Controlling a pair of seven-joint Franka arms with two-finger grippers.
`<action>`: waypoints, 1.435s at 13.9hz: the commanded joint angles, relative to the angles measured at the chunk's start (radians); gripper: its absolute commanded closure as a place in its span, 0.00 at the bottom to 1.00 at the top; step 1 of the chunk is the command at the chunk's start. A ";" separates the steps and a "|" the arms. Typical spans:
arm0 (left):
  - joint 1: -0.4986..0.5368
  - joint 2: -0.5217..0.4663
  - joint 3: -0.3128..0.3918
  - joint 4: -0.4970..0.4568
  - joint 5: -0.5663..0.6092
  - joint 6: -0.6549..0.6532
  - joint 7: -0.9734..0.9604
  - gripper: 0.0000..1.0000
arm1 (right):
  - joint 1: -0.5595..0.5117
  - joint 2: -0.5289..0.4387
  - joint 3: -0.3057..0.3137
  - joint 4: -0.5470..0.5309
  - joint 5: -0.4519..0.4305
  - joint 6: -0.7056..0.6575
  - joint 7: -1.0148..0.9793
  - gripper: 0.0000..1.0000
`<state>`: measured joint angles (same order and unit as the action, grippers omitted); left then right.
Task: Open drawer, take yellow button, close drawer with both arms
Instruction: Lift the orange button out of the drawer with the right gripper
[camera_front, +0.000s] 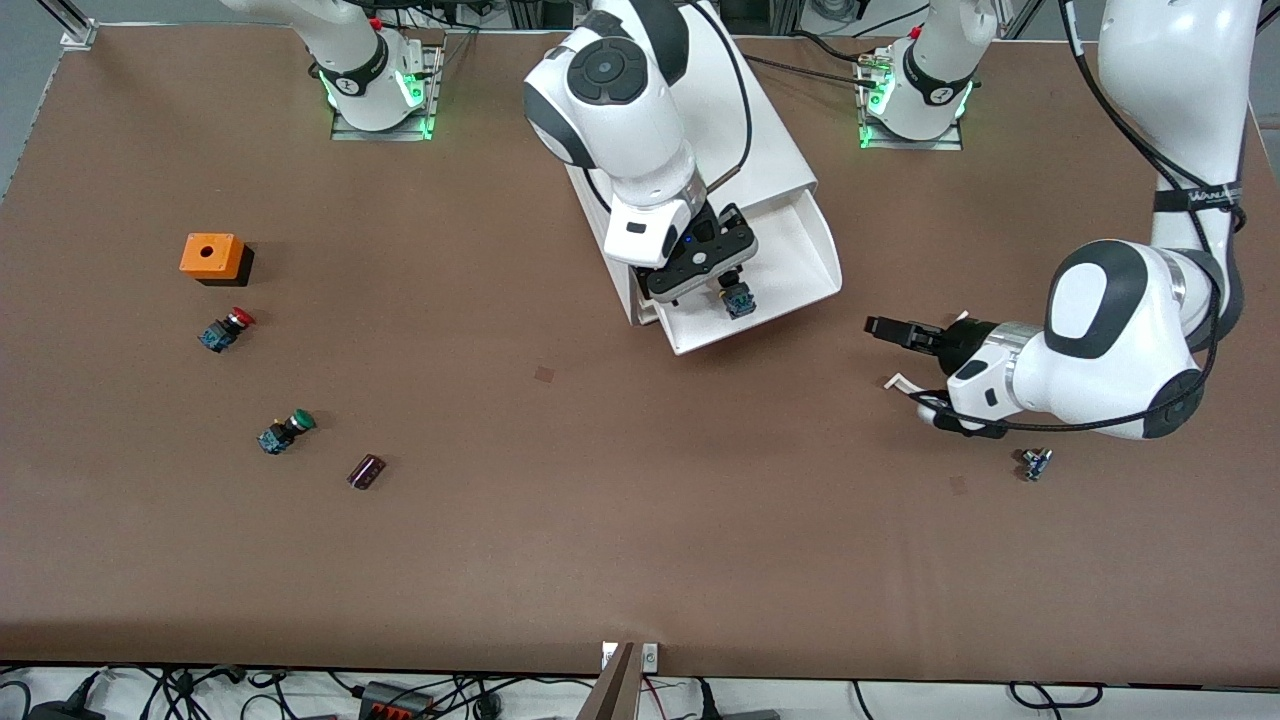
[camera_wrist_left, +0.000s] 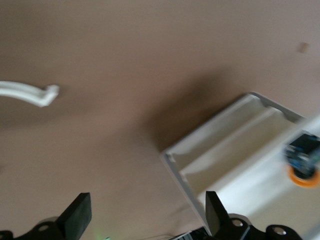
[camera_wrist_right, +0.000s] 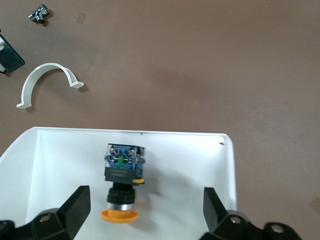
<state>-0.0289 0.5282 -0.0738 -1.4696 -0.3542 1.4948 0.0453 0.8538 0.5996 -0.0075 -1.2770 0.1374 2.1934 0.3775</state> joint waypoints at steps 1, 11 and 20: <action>-0.006 -0.002 -0.003 0.050 0.180 -0.001 -0.160 0.00 | 0.025 0.080 -0.015 0.113 -0.022 -0.018 0.072 0.00; -0.016 -0.001 -0.004 0.071 0.297 0.004 -0.251 0.00 | 0.051 0.157 -0.014 0.159 -0.067 -0.004 0.078 0.24; -0.009 -0.016 -0.009 0.066 0.296 0.004 -0.258 0.00 | 0.064 0.163 -0.012 0.160 -0.067 0.002 0.139 0.81</action>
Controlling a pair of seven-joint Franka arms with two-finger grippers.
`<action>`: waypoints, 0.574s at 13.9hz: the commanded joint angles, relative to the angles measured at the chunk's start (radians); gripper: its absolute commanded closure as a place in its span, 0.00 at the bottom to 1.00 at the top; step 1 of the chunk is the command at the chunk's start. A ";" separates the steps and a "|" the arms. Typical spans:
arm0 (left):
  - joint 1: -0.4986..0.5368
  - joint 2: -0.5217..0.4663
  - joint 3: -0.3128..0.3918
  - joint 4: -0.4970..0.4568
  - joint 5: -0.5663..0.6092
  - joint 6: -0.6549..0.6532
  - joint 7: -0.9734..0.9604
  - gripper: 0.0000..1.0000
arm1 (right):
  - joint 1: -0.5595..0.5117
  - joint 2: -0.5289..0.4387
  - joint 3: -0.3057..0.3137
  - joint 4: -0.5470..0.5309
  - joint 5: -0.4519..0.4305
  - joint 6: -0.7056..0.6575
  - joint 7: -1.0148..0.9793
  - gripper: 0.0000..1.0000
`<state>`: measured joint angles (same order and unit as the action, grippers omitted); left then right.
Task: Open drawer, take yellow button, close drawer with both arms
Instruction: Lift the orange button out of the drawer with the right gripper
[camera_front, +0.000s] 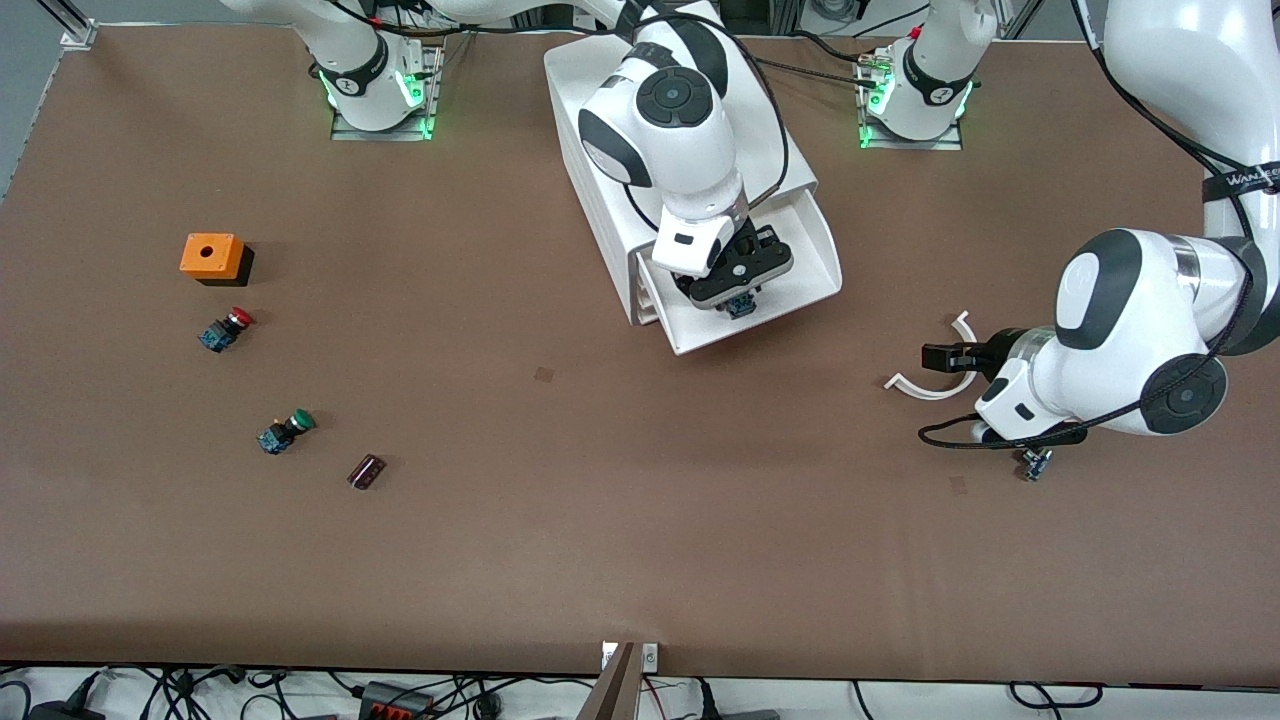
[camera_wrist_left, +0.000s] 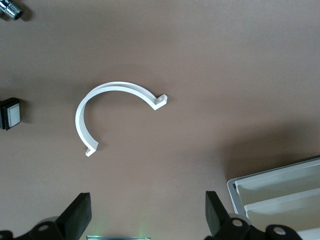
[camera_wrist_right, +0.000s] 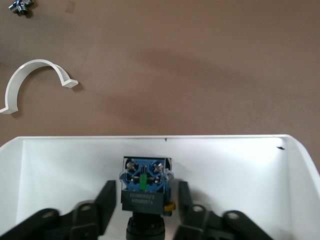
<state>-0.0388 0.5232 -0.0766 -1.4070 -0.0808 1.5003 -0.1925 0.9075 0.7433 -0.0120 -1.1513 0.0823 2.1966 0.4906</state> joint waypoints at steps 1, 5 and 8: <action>0.000 -0.011 -0.006 0.003 0.024 -0.003 -0.021 0.00 | 0.010 0.019 -0.009 0.036 -0.012 -0.006 0.025 0.88; 0.002 -0.012 -0.008 0.005 0.023 -0.008 -0.021 0.00 | -0.002 0.007 -0.019 0.073 -0.012 -0.044 0.025 1.00; -0.018 -0.026 -0.017 0.005 0.016 -0.005 -0.106 0.00 | -0.010 -0.005 -0.092 0.198 -0.010 -0.231 0.023 1.00</action>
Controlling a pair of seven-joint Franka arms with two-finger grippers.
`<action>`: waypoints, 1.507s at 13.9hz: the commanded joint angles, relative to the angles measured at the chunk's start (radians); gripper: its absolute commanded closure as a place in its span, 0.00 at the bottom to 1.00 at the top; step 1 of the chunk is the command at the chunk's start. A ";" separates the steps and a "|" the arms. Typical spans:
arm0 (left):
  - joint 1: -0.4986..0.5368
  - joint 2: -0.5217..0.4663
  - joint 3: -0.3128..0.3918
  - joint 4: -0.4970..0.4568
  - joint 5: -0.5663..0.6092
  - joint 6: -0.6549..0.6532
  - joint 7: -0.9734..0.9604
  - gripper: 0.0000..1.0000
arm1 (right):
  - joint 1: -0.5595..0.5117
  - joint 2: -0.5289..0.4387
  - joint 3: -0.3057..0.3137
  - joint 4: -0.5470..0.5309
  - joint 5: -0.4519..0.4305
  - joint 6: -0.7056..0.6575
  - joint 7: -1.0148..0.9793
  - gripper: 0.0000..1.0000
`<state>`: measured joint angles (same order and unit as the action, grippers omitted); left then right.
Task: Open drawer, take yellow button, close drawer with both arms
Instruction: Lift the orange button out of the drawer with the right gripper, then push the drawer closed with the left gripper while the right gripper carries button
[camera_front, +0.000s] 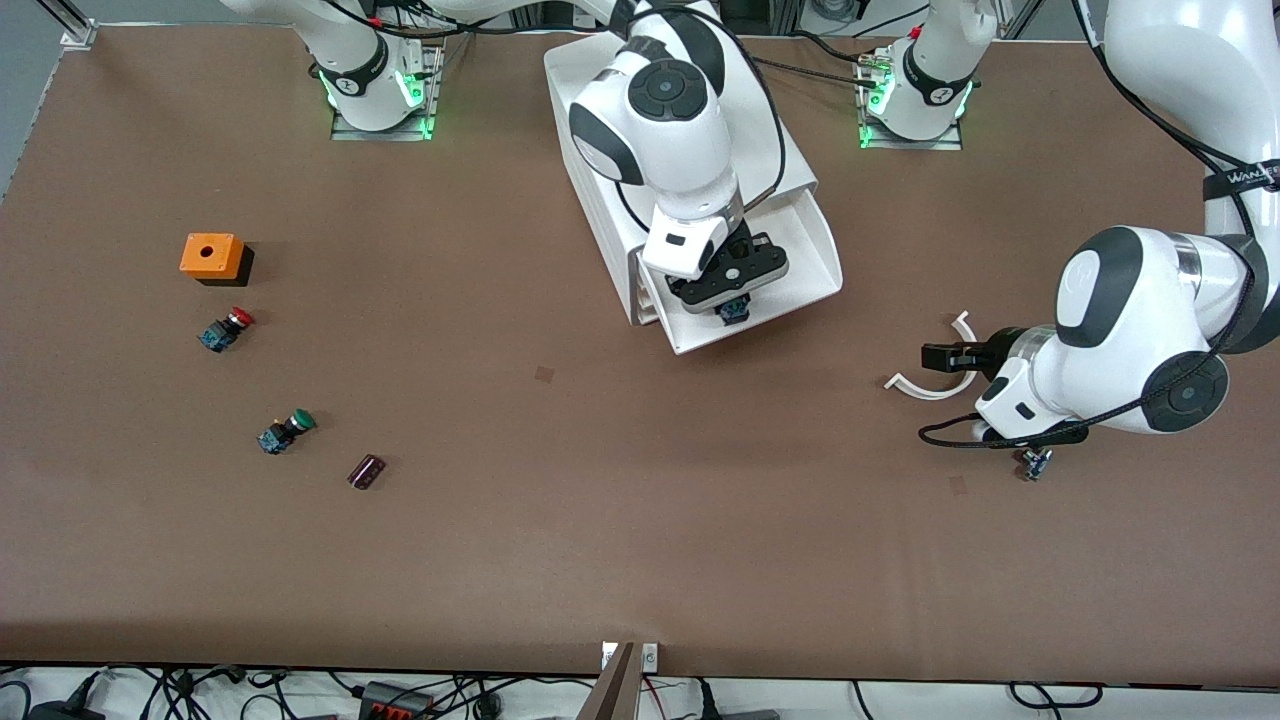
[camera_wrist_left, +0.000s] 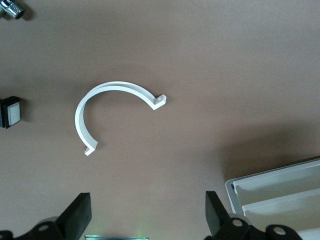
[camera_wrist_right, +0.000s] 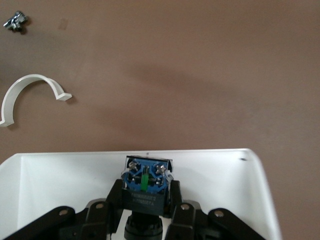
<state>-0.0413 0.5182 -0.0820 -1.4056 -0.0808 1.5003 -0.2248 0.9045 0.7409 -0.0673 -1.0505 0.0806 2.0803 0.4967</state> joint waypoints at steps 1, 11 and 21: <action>-0.020 -0.021 -0.027 0.004 0.018 -0.003 -0.121 0.00 | -0.031 -0.029 -0.054 0.101 -0.007 -0.159 0.011 1.00; -0.130 -0.023 -0.177 -0.117 0.023 0.308 -0.510 0.00 | -0.461 -0.129 -0.048 -0.135 0.073 -0.410 -0.277 1.00; -0.157 -0.136 -0.297 -0.337 -0.002 0.379 -0.602 0.00 | -0.539 -0.235 -0.049 -0.682 0.061 -0.027 -0.425 1.00</action>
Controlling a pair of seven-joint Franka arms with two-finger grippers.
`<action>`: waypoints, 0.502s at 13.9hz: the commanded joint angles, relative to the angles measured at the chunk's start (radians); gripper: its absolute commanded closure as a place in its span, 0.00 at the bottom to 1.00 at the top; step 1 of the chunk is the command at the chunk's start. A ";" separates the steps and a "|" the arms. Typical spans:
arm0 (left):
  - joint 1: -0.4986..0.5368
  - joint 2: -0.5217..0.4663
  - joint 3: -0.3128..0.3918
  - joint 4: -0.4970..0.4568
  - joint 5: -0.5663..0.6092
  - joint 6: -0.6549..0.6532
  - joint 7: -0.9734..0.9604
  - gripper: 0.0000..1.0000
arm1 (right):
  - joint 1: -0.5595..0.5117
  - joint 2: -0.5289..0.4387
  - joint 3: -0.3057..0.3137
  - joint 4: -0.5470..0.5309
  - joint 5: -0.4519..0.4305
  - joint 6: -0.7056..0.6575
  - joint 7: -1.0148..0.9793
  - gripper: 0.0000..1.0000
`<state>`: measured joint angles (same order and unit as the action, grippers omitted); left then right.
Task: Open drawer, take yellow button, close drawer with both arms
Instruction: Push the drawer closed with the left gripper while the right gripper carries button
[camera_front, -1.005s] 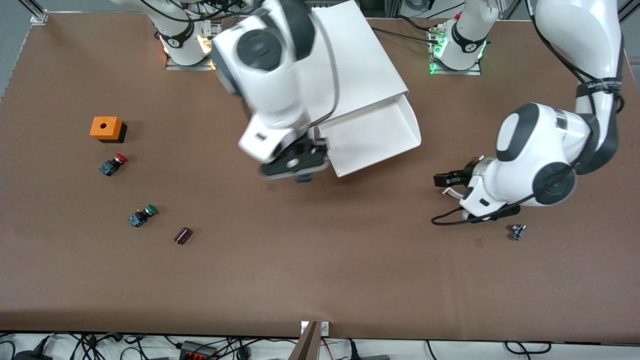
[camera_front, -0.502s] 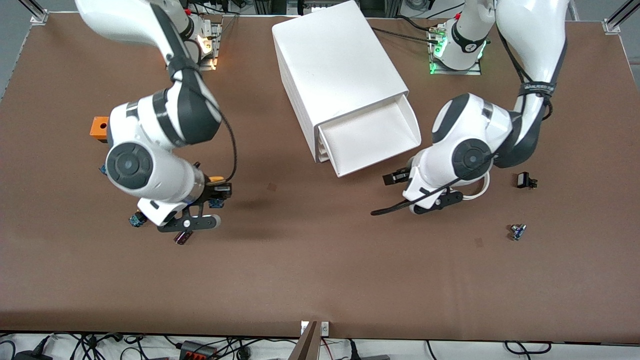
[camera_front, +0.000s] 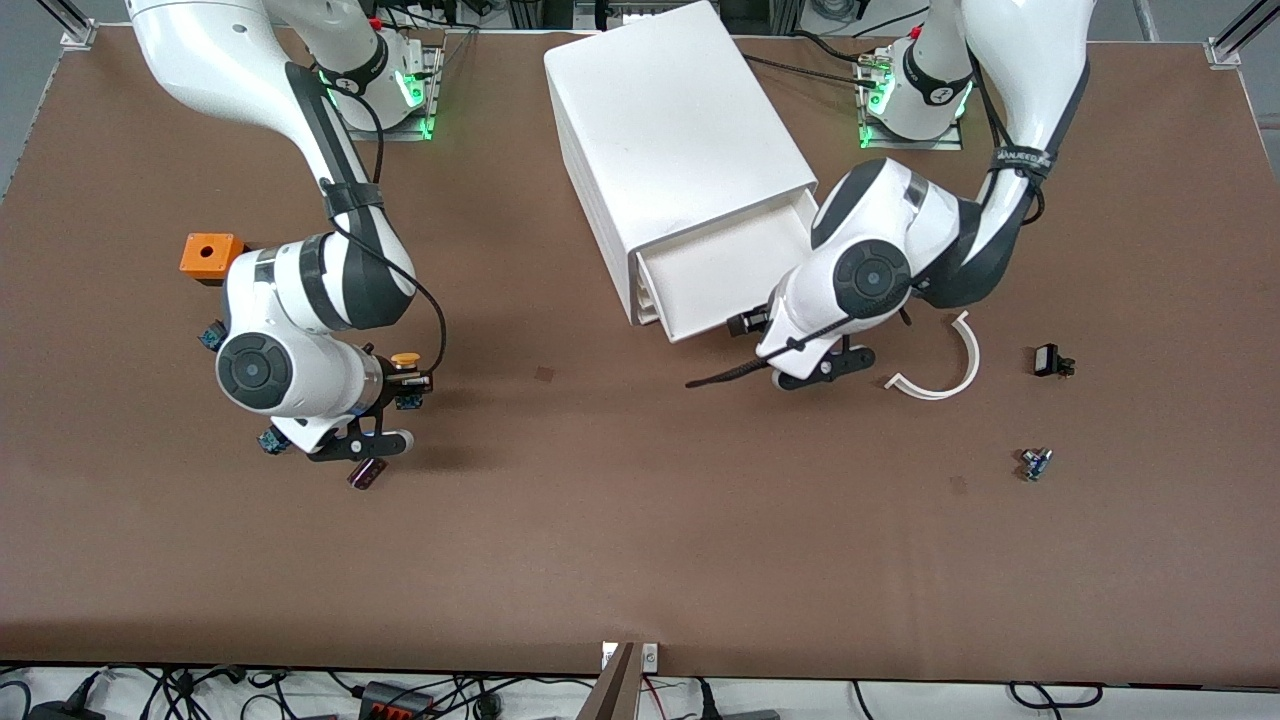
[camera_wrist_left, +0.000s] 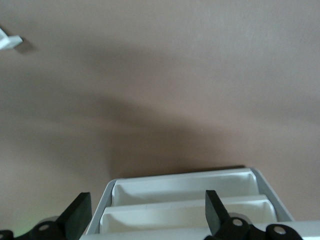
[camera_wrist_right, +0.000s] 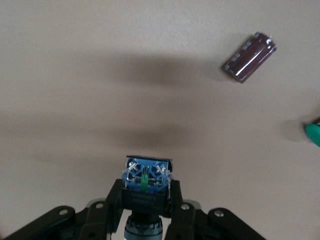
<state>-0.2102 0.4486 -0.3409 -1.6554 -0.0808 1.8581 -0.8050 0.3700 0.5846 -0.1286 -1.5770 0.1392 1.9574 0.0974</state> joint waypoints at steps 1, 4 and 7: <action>0.012 -0.074 -0.050 -0.098 -0.014 0.021 -0.037 0.00 | -0.003 -0.078 0.012 -0.184 0.000 0.129 -0.030 1.00; 0.012 -0.085 -0.102 -0.129 -0.017 0.021 -0.083 0.00 | -0.014 -0.068 0.012 -0.207 0.000 0.153 -0.099 1.00; 0.012 -0.085 -0.128 -0.144 -0.022 0.021 -0.088 0.00 | -0.020 -0.034 0.014 -0.212 0.008 0.175 -0.100 1.00</action>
<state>-0.2102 0.3996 -0.4457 -1.7529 -0.0833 1.8612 -0.8827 0.3636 0.5574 -0.1275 -1.7559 0.1390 2.1013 0.0238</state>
